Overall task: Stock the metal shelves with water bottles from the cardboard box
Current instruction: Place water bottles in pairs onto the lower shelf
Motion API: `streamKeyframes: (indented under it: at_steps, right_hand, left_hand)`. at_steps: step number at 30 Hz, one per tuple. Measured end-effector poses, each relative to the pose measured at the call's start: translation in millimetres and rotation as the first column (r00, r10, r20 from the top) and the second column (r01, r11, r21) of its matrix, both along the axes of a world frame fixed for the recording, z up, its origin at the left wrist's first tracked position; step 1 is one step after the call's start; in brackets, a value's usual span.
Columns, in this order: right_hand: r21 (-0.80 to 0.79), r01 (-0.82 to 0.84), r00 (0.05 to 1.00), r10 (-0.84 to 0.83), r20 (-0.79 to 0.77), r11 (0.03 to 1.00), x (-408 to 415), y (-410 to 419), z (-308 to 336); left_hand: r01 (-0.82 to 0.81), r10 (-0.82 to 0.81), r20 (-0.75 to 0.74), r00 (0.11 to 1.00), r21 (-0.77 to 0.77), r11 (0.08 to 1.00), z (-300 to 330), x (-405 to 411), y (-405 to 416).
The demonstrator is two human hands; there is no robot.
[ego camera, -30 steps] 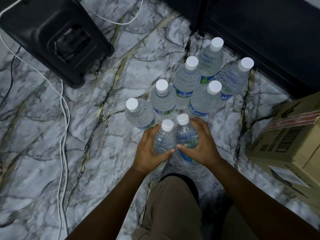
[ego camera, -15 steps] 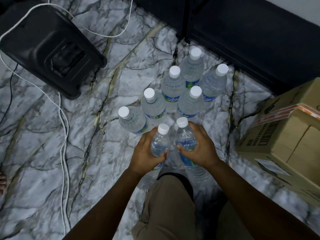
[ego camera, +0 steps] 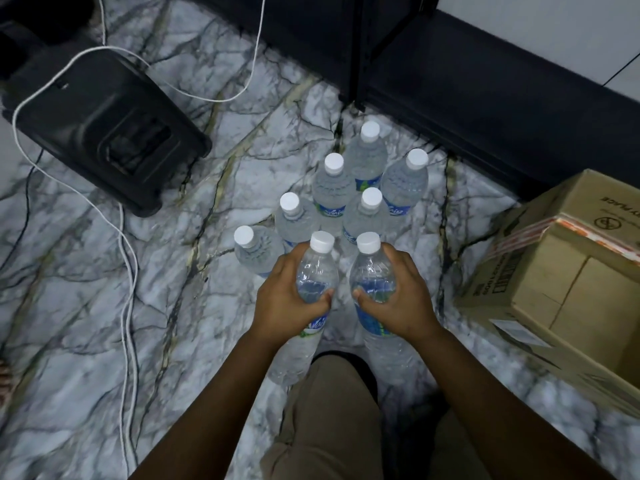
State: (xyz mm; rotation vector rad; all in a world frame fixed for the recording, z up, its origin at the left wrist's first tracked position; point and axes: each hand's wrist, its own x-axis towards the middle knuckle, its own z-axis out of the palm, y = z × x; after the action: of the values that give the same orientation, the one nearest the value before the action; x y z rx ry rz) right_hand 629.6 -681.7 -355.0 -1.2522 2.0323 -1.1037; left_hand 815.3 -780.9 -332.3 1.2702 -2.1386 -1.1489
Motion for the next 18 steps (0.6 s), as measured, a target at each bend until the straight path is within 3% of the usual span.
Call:
streamKeyframes:
  at_steps: [18]
  right_hand:
    - [-0.060,0.128,0.992,-0.127,0.027,0.990,-36,34,63]
  left_hand:
    - [0.061,-0.060,0.012,0.998,-0.076,0.995,65,-52,18]
